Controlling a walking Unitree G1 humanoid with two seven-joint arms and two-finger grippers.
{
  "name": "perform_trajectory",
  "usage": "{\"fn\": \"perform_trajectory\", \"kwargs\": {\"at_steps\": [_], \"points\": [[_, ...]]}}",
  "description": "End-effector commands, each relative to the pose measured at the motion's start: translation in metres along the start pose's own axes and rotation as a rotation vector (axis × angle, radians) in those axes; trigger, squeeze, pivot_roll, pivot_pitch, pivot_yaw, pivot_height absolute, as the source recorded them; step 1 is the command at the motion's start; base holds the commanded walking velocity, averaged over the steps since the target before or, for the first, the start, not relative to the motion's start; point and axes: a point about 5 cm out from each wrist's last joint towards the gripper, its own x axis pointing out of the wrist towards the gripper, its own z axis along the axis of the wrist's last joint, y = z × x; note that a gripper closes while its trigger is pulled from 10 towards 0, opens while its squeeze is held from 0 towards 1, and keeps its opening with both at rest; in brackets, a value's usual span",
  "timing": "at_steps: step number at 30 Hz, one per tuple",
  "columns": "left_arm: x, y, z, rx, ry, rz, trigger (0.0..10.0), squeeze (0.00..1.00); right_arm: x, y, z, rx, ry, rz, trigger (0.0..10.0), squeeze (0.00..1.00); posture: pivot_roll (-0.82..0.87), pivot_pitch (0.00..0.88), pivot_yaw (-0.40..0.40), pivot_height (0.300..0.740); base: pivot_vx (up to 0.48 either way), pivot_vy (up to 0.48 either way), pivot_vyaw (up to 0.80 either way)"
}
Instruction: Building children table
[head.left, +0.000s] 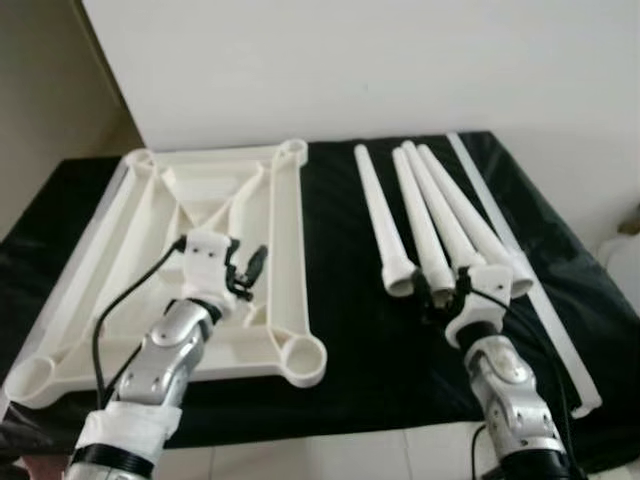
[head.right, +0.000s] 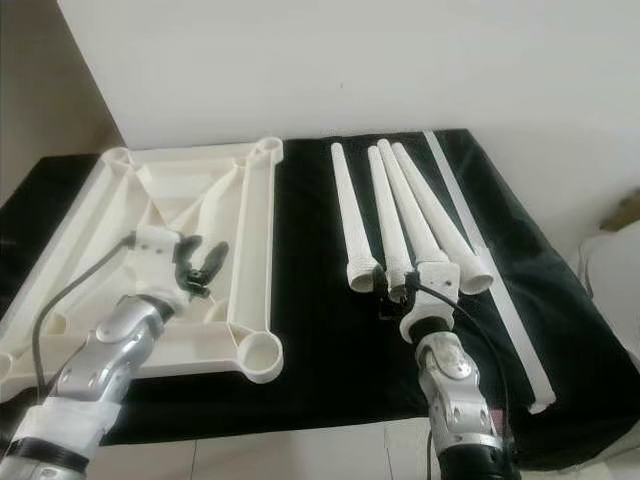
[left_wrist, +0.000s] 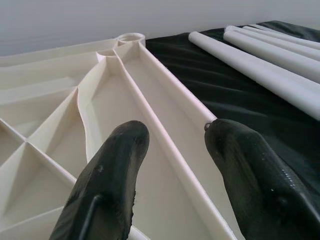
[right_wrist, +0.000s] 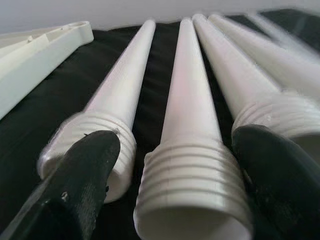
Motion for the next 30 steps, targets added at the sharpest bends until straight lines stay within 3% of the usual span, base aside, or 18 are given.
{"fn": "perform_trajectory", "kwargs": {"at_steps": [1, 11, 12, 18, 20, 21, 22, 25, 26, 27, 30], "points": [[-0.005, -0.010, -0.002, -0.001, 0.018, -0.252, 10.0, 0.00, 0.000, 0.000, -0.013, 0.013, 0.068, 0.010, 10.0, 0.00, -0.08, 0.085, 0.062, 0.740, 0.000, 0.000, 0.00], [-0.007, -0.007, -0.001, -0.005, 0.019, -0.232, 10.0, 0.00, 0.008, 0.001, -0.022, 0.032, 0.108, 0.028, 10.0, 0.00, -0.06, 0.077, 0.054, 0.740, 0.000, 0.000, 0.00], [-0.008, -0.007, -0.001, -0.004, 0.019, -0.231, 10.0, 0.00, 0.009, 0.000, -0.023, 0.042, 0.109, 0.018, 0.0, 0.00, -0.06, 0.072, 0.054, 0.740, 0.000, 0.000, 0.00], [-0.007, -0.008, 0.000, -0.008, 0.019, -0.233, 10.0, 0.00, 0.013, 0.000, -0.020, 0.042, 0.082, 0.018, 0.0, 0.00, -0.06, 0.061, 0.053, 0.740, 0.000, 0.000, 0.00], [-0.007, -0.007, 0.000, -0.006, 0.019, -0.232, 10.0, 0.00, 0.014, 0.001, -0.020, 0.034, 0.079, 0.022, 0.5, 0.00, -0.06, 0.058, 0.055, 0.740, 0.000, 0.000, 0.00], [-0.007, -0.007, 0.000, -0.004, 0.019, -0.232, 10.0, 0.00, 0.016, 0.002, -0.020, 0.027, 0.079, 0.024, 9.4, 0.00, -0.06, 0.056, 0.054, 0.740, 0.000, 0.000, 0.00], [-0.006, -0.007, 0.000, 0.000, 0.018, -0.234, 10.0, 0.00, 0.017, 0.003, -0.020, 0.020, 0.084, 0.027, 10.0, 0.00, -0.06, 0.053, 0.054, 0.740, 0.000, 0.000, 0.00], [-0.006, -0.008, 0.000, 0.003, 0.018, -0.238, 10.0, 0.00, 0.019, 0.004, -0.022, 0.019, 0.084, 0.036, 10.0, 0.00, -0.06, 0.050, 0.053, 0.740, 0.000, 0.000, 0.00], [-0.006, -0.008, 0.001, 0.004, 0.019, -0.239, 10.0, 0.00, 0.019, 0.004, -0.022, 0.021, 0.079, 0.044, 8.7, 0.00, -0.06, 0.049, 0.052, 0.740, 0.000, 0.000, 0.00], [-0.006, -0.008, 0.001, 0.002, 0.019, -0.240, 10.0, 0.00, 0.019, 0.004, -0.022, 0.020, 0.075, 0.041, 0.0, 0.00, -0.06, 0.047, 0.051, 0.740, 0.000, 0.000, 0.00], [-0.007, -0.007, 0.001, 0.001, 0.023, -0.245, 10.0, 0.00, 0.018, 0.006, -0.018, 0.013, 0.036, 0.050, 0.0, 0.00, -0.06, 0.045, 0.050, 0.740, 0.000, 0.000, 0.00]]}}
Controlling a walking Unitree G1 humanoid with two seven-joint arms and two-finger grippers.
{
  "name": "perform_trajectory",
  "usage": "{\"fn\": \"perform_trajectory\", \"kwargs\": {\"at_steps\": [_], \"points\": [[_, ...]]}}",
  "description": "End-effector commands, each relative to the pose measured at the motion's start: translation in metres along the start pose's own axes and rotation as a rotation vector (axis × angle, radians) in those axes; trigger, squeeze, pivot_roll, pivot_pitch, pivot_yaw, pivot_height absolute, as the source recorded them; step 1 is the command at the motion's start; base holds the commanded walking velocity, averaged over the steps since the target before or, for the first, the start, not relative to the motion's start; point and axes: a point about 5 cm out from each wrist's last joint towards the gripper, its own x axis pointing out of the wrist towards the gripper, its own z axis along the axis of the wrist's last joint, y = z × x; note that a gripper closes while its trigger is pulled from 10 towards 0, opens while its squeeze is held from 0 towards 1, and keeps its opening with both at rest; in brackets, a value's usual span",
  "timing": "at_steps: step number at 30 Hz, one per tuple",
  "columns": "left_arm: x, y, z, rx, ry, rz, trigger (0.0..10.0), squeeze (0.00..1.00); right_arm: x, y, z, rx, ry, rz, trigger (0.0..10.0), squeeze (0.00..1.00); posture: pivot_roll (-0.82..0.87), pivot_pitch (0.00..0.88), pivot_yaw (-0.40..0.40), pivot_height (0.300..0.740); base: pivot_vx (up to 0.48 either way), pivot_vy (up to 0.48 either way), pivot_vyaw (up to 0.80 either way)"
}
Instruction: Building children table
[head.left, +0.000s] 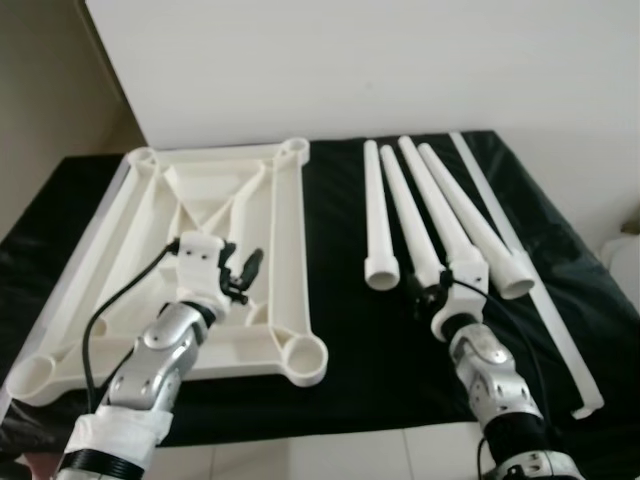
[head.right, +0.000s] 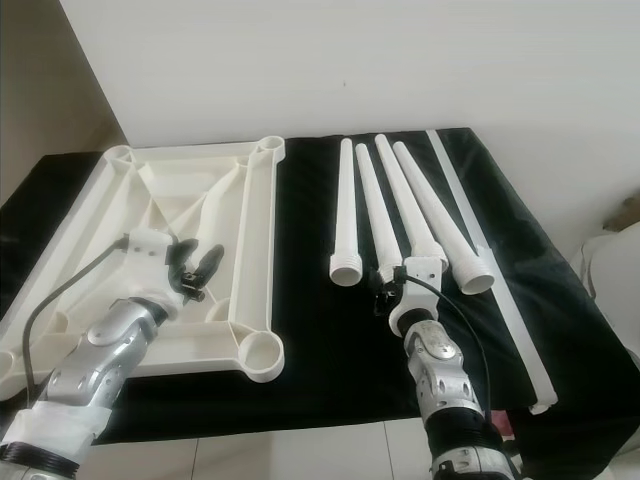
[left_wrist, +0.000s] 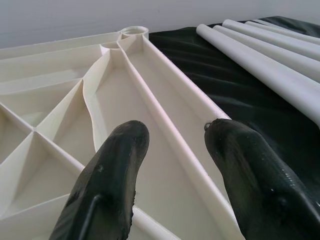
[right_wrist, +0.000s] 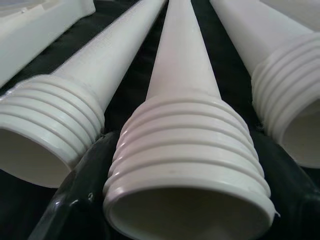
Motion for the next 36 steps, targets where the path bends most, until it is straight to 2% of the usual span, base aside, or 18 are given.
{"fn": "perform_trajectory", "kwargs": {"at_steps": [1, 4, 5, 6, 7, 8, 9, 10, 11, 12, 17, 26, 29, 33, 34, 36], "points": [[-0.003, -0.011, 0.000, -0.004, 0.012, -0.244, 10.0, 0.00, -0.002, 0.004, 0.005, -0.018, -0.055, 0.011, 0.0, 0.00, -0.06, 0.046, 0.048, 0.740, 0.000, 0.000, 0.00], [-0.003, -0.010, 0.000, -0.013, 0.012, -0.247, 10.0, 0.00, -0.003, 0.004, 0.009, -0.021, -0.083, 0.001, 0.0, 0.00, -0.06, 0.046, 0.048, 0.740, 0.000, 0.000, 0.00], [-0.004, -0.009, 0.001, -0.035, 0.016, -0.266, 10.0, 0.00, -0.008, 0.006, 0.022, -0.055, -0.189, -0.011, 10.0, 0.00, -0.05, 0.044, 0.050, 0.740, 0.000, 0.000, 0.00], [-0.004, -0.009, 0.001, -0.035, 0.016, -0.266, 10.0, 0.00, -0.008, 0.006, 0.022, -0.055, -0.189, -0.011, 10.0, 0.00, -0.05, 0.044, 0.050, 0.740, 0.000, 0.000, 0.00], [-0.005, -0.009, 0.002, -0.049, 0.020, -0.281, 10.0, 0.00, -0.012, 0.007, 0.032, -0.077, -0.266, -0.016, 10.0, 0.00, -0.05, 0.044, 0.050, 0.740, 0.000, 0.000, 0.00], [-0.005, -0.009, 0.002, -0.049, 0.020, -0.281, 10.0, 0.00, -0.012, 0.007, 0.032, -0.077, -0.266, -0.016, 10.0, 0.00, -0.05, 0.044, 0.050, 0.740, 0.000, 0.000, 0.00], [-0.007, -0.008, 0.003, -0.063, 0.028, -0.304, 10.0, 0.00, -0.017, 0.012, 0.040, -0.104, -0.337, 0.013, 10.0, 0.00, -0.06, 0.041, 0.055, 0.740, 0.000, 0.000, 0.00], [-0.007, -0.008, 0.003, -0.063, 0.028, -0.304, 10.0, 0.00, -0.017, 0.012, 0.040, -0.104, -0.337, 0.013, 10.0, 0.00, -0.06, 0.041, 0.055, 0.740, 0.000, 0.000, 0.00], [-0.007, -0.006, 0.005, -0.100, 0.042, -0.340, 10.0, 0.00, -0.026, 0.026, 0.052, -0.179, -0.438, 0.095, 10.0, 0.00, -0.06, 0.039, 0.064, 0.740, 0.000, 0.000, 0.00], [-0.007, -0.005, 0.006, -0.114, 0.045, -0.348, 10.0, 0.00, -0.028, 0.031, 0.055, -0.202, -0.461, 0.129, 10.0, 0.00, -0.06, 0.039, 0.064, 0.740, 0.000, 0.000, 0.00], [-0.004, 0.001, 0.012, -0.145, 0.040, -0.357, 10.0, 0.00, -0.029, 0.045, 0.053, -0.218, -0.446, 0.232, 10.0, 0.00, -0.07, 0.030, 0.067, 0.740, 0.000, 0.000, 0.00], [-0.001, 0.002, 0.016, -0.156, 0.027, -0.361, 10.0, 0.00, -0.031, 0.048, 0.046, -0.211, -0.428, 0.254, 10.0, 0.00, -0.07, 0.023, 0.067, 0.740, 0.000, 0.000, 0.00], [-0.001, 0.000, 0.021, -0.233, 0.012, -0.385, 10.0, 0.00, -0.033, 0.051, 0.041, -0.214, -0.414, 0.267, 10.0, 0.00, -0.07, 0.020, 0.068, 0.740, 0.000, 0.000, 0.00], [0.000, -0.001, 0.023, -0.274, 0.016, -0.408, 10.0, 0.00, -0.034, 0.053, 0.039, -0.218, -0.406, 0.286, 10.0, 0.00, -0.07, 0.018, 0.069, 0.740, 0.000, 0.000, 0.00], [0.001, -0.001, 0.025, -0.328, 0.020, -0.427, 10.0, 0.00, -0.034, 0.055, 0.038, -0.224, -0.402, 0.303, 10.0, 0.00, -0.06, 0.024, 0.068, 0.740, 0.000, 0.000, 0.00], [0.001, -0.001, 0.025, -0.328, 0.020, -0.427, 10.0, 0.00, -0.034, 0.055, 0.038, -0.224, -0.402, 0.303, 10.0, 0.00, -0.06, 0.024, 0.068, 0.740, 0.000, 0.000, 0.00]]}}
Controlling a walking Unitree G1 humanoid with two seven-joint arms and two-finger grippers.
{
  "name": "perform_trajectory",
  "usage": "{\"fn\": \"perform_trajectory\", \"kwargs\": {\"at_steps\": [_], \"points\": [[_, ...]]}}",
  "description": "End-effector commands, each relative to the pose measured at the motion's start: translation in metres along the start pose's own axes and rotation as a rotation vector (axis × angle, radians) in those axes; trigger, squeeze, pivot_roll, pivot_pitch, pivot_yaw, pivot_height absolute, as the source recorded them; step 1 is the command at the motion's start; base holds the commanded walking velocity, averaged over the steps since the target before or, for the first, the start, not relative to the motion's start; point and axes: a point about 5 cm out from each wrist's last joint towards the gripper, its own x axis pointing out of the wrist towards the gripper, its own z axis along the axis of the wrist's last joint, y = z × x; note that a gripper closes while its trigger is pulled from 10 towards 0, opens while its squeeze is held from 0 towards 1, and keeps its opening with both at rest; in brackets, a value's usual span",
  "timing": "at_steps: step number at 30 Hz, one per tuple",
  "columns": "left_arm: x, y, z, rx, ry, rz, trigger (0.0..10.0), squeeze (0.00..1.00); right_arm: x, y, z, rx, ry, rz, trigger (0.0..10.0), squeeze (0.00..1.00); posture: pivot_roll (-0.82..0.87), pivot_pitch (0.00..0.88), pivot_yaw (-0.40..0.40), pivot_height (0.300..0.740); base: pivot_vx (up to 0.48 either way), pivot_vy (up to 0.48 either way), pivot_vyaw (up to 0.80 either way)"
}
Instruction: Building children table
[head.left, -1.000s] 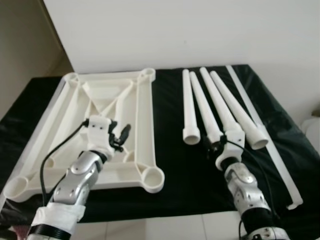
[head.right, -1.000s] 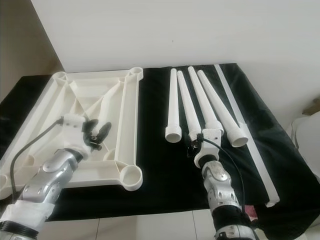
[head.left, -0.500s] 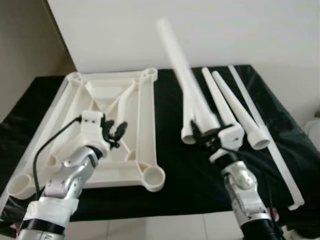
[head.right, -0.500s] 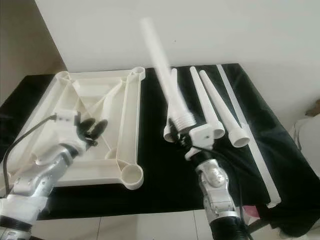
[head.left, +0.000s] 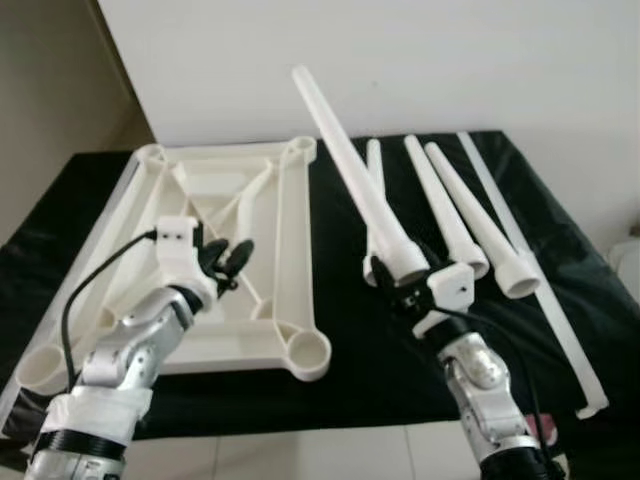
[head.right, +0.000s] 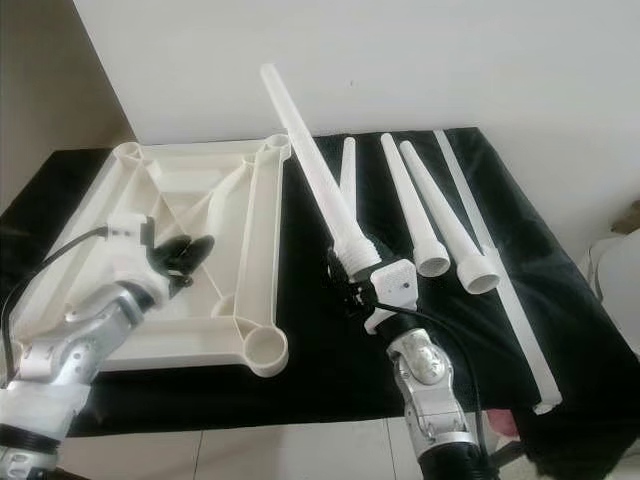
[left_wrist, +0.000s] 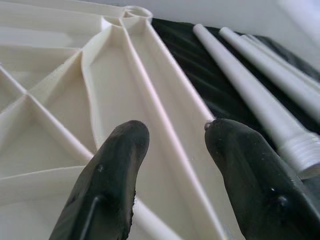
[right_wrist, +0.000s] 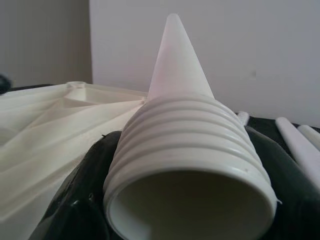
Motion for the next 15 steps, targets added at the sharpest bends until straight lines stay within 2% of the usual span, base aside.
{"fn": "perform_trajectory", "kwargs": {"at_steps": [1, 3, 4, 8, 10, 15], "points": [[-0.003, -0.018, 0.005, -0.101, -0.005, -0.419, 10.0, 0.00, 0.002, 0.004, 0.002, -0.003, -0.019, 0.029, 10.0, 0.00, -0.06, 0.020, 0.068, 0.740, 0.000, 0.000, 0.00], [0.001, -0.023, 0.014, -0.251, -0.024, -0.499, 10.0, 0.00, 0.005, 0.007, 0.003, -0.009, -0.026, 0.066, 10.0, 0.00, -0.06, 0.021, 0.069, 0.740, 0.000, 0.000, 0.00], [0.001, -0.023, 0.014, -0.251, -0.024, -0.499, 10.0, 0.00, 0.005, 0.007, 0.003, -0.009, -0.026, 0.066, 10.0, 0.00, -0.06, 0.021, 0.069, 0.740, 0.000, 0.000, 0.00], [0.014, -0.017, 0.029, -0.468, -0.050, -0.519, 10.0, 0.00, 0.010, 0.012, 0.004, 0.000, -0.030, 0.114, 10.0, 0.00, -0.06, 0.018, 0.078, 0.740, 0.000, 0.000, 0.00], [0.018, -0.013, 0.033, -0.499, -0.061, -0.517, 10.0, 0.00, 0.011, 0.014, 0.004, -0.004, -0.028, 0.123, 10.0, 0.00, -0.07, 0.019, 0.085, 0.740, 0.000, 0.000, 0.00], [0.017, -0.012, 0.033, -0.506, -0.052, -0.523, 10.0, 0.00, 0.011, 0.015, 0.003, -0.003, -0.027, 0.124, 10.0, 0.00, -0.07, 0.023, 0.088, 0.740, 0.000, 0.000, 0.00]]}}
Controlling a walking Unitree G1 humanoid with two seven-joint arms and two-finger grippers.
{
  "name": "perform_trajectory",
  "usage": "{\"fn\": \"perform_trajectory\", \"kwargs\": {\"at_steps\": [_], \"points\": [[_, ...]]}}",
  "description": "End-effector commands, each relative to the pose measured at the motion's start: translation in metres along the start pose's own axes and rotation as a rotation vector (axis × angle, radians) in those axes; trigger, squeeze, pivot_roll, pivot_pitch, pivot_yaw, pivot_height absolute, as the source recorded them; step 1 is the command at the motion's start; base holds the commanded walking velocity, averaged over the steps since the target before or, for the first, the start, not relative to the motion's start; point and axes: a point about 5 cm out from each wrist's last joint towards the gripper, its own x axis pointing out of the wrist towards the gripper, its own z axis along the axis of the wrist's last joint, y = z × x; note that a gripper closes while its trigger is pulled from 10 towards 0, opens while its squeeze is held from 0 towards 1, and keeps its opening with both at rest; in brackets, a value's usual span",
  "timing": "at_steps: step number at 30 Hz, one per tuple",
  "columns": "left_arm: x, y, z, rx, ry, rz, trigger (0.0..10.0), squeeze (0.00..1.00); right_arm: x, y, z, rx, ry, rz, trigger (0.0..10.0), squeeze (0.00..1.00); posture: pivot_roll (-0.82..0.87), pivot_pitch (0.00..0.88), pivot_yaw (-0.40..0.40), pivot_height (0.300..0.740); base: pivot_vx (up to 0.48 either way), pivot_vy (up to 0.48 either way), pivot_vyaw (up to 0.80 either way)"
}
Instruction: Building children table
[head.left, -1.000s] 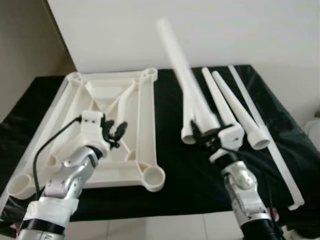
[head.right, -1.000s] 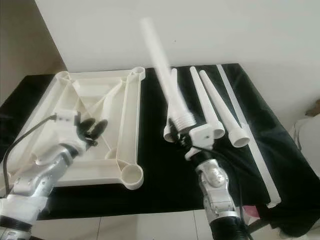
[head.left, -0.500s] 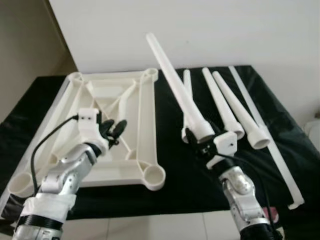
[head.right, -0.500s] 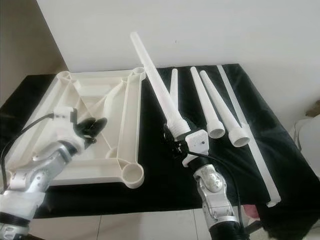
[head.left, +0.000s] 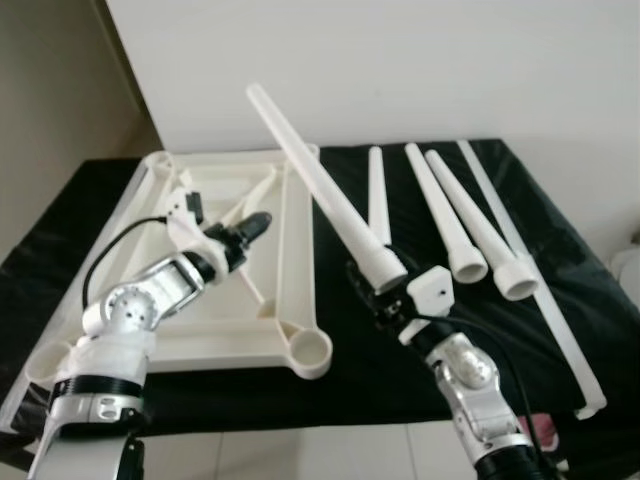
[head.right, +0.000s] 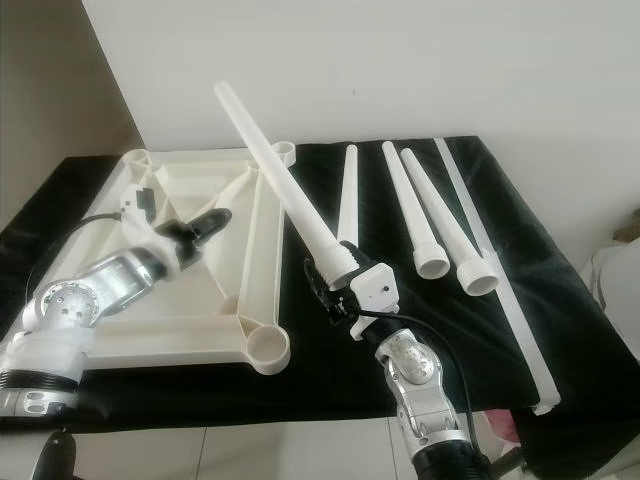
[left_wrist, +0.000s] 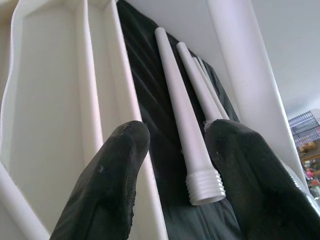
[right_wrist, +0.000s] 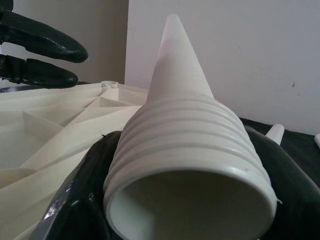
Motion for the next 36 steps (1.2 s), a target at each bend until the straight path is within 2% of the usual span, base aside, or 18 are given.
{"fn": "perform_trajectory", "kwargs": {"at_steps": [1, 13, 36], "points": [[-0.0067, -0.0194, 0.0010, -0.024, 0.000, -0.427, 10.0, 0.00, 0.0018, 0.0036, 0.0024, 0.002, -0.020, 0.011, 10.0, 0.00, -0.07, 0.026, 0.090, 0.740, 0.000, 0.000, 0.00], [-0.0091, -0.0206, 0.0019, -0.073, 0.025, -0.445, 10.0, 0.00, -0.0012, 0.0072, 0.0005, 0.014, -0.015, 0.013, 10.0, 0.00, -0.07, 0.019, 0.090, 0.740, 0.000, 0.000, 0.00], [-0.0135, -0.0238, 0.0009, -0.087, 0.034, -0.460, 10.0, 0.00, -0.0032, 0.0080, 0.0011, 0.024, -0.014, 0.006, 10.0, 0.00, -0.08, 0.026, 0.093, 0.740, 0.000, 0.000, 0.00]]}}
